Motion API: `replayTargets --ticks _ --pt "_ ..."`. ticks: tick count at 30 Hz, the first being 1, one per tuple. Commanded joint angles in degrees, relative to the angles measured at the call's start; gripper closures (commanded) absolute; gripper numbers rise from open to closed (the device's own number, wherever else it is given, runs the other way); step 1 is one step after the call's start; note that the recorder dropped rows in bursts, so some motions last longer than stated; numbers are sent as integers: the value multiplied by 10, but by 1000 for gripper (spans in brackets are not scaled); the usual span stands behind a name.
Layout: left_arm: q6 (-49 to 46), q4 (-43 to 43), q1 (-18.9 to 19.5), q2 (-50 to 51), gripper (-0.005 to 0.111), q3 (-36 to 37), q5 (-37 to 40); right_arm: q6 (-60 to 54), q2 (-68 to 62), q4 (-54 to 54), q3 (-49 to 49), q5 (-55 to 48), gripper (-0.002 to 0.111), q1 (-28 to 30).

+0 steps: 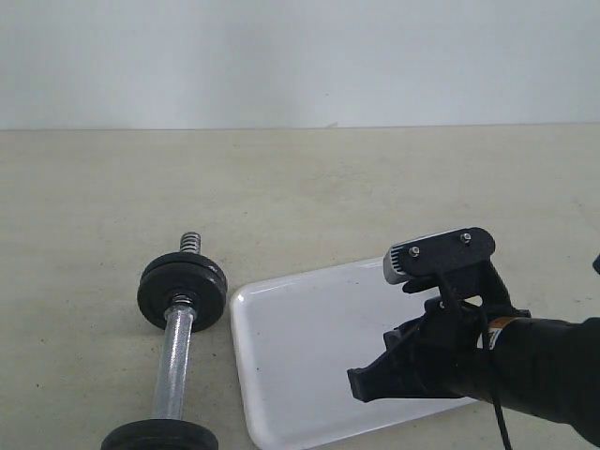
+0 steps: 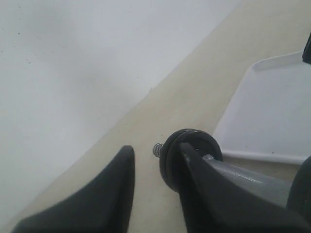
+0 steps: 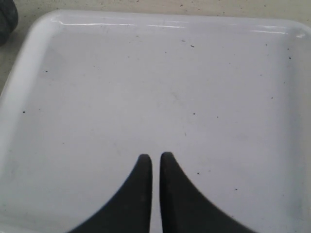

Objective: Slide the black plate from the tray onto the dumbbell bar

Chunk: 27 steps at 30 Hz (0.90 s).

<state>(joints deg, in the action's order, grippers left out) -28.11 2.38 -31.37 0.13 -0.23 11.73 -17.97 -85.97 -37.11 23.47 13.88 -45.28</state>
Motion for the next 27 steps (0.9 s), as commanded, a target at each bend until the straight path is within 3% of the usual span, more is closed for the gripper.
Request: replayTargets --ticks 1,17,21,27 --pt "0 -76 0 -1 79 2 -1 -1 2 3 -1 5 107 2" --pt "0 -75 14 -1 79 2 -1 -1 2 3 -1 5 107 2" --pt "0 -79 67 -1 79 2 -1 -1 2 3 -1 5 107 2" --pt "2 -116 195 -1 79 2 8 -1 2 3 -1 5 107 2"
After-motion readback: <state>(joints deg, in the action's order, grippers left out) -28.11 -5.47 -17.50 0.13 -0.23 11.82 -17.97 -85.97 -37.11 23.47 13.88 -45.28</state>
